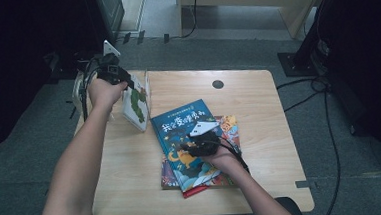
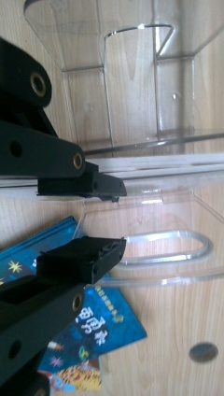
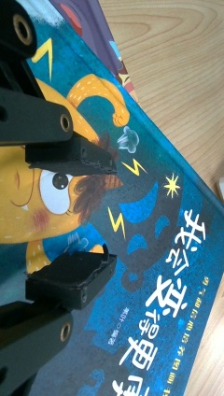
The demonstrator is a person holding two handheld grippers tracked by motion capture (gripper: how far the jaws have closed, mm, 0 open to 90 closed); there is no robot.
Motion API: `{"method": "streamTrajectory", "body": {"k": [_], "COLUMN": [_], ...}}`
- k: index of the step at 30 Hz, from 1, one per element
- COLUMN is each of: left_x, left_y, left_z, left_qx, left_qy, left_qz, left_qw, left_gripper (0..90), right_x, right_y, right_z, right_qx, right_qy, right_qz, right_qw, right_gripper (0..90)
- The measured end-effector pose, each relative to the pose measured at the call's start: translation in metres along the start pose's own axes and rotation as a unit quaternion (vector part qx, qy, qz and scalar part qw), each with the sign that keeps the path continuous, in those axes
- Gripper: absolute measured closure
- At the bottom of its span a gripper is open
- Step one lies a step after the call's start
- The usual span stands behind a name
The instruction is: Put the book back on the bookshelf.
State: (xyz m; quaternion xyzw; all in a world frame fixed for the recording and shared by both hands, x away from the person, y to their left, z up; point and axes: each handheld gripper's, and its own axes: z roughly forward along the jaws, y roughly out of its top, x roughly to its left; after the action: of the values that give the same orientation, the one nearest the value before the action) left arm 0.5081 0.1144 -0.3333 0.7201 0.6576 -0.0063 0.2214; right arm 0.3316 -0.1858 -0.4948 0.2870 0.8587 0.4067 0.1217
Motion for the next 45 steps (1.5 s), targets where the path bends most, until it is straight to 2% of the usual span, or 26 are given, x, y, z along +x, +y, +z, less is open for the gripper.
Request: {"method": "streamTrajectory", "body": {"k": [1,2,4,6,7,8,9,11,12,14,19,20,24,26,29,34,38,43,45], "left_x": [0.0,-0.001,-0.001,-0.003,-0.007,-0.007,-0.01,-0.011,-0.011,-0.011,-0.007,-0.004,-0.003,-0.001,0.002,0.003,0.002,0.0,-0.004], "left_y": [0.0,-0.002,-0.004,-0.007,-0.012,-0.012,-0.018,-0.023,-0.023,-0.033,-0.045,-0.05,-0.057,-0.066,-0.075,-0.087,-0.1,-0.107,-0.113], "left_z": [0.0,-0.005,-0.007,-0.011,-0.016,-0.016,-0.021,-0.024,-0.024,-0.026,-0.025,-0.026,-0.024,-0.023,-0.021,-0.015,-0.007,0.001,0.009], "left_qx": [0.0,-0.006,-0.006,-0.007,-0.011,-0.011,-0.014,-0.015,-0.015,-0.016,-0.023,-0.032,-0.031,-0.032,-0.035,-0.037,-0.037,-0.033,-0.032], "left_qy": [0.0,-0.004,-0.007,-0.01,-0.014,-0.014,-0.023,-0.034,-0.034,-0.035,-0.052,-0.059,-0.053,-0.06,-0.075,-0.078,-0.092,-0.106,-0.105], "left_qz": [0.0,0.012,0.013,0.027,0.041,0.041,0.053,0.061,0.061,0.075,0.077,0.084,0.097,0.105,0.104,0.112,0.125,0.134,0.147], "left_qw": [1.0,0.9999,0.9999,0.9996,0.999,0.999,0.9983,0.9975,0.9975,0.9965,0.9954,0.9942,0.9933,0.9922,0.9912,0.99,0.9872,0.9847,0.983], "left_gripper": [67.3,67.0,65.5,64.7,63.4,62.7,62.3,60.9,60.0,58.4,54.7,54.1,52.6,51.6,51.0,50.4,50.1,50.4,50.2], "right_x": [0.0,0.0,0.0,0.0,0.0,0.0,-0.001,-0.001,-0.001,-0.002,-0.003,-0.003,-0.005,-0.008,-0.011,-0.011,-0.011,-0.012,-0.013], "right_y": [0.0,0.0,0.0,0.0,0.0,0.0,0.0,-0.001,-0.001,-0.001,-0.002,-0.003,-0.005,-0.007,-0.009,-0.013,-0.019,-0.025,-0.029], "right_z": [0.0,0.0,0.0,0.0,0.0,0.0,-0.001,-0.001,-0.001,-0.001,-0.004,-0.004,-0.007,-0.011,-0.017,-0.025,-0.035,-0.043,-0.049], "right_qx": [0.0,0.0,-0.001,-0.001,0.0,0.0,0.0,-0.001,-0.001,0.0,-0.001,-0.003,-0.003,-0.003,-0.007,-0.019,-0.022,-0.028,-0.03], "right_qy": [0.0,0.0,0.0,0.001,0.0,0.0,0.001,0.001,0.001,-0.001,-0.004,-0.004,-0.001,-0.005,-0.001,-0.007,-0.015,-0.021,-0.026], "right_qz": [0.0,0.001,0.001,0.001,0.002,0.002,0.005,0.006,0.006,0.008,0.013,0.016,0.026,0.03,0.04,0.043,0.047,0.057,0.067], "right_qw": [1.0,1.0,1.0,1.0,1.0,1.0,1.0,1.0,1.0,1.0,0.9999,0.9999,0.9997,0.9995,0.9992,0.9988,0.9985,0.9978,0.9969], "right_gripper": [49.6,49.7,49.7,49.6,49.6,49.6,49.7,49.7,49.7,49.7,50.9,51.2,52.5,53.0,54.1,55.2,56.9,59.6,61.2]}}
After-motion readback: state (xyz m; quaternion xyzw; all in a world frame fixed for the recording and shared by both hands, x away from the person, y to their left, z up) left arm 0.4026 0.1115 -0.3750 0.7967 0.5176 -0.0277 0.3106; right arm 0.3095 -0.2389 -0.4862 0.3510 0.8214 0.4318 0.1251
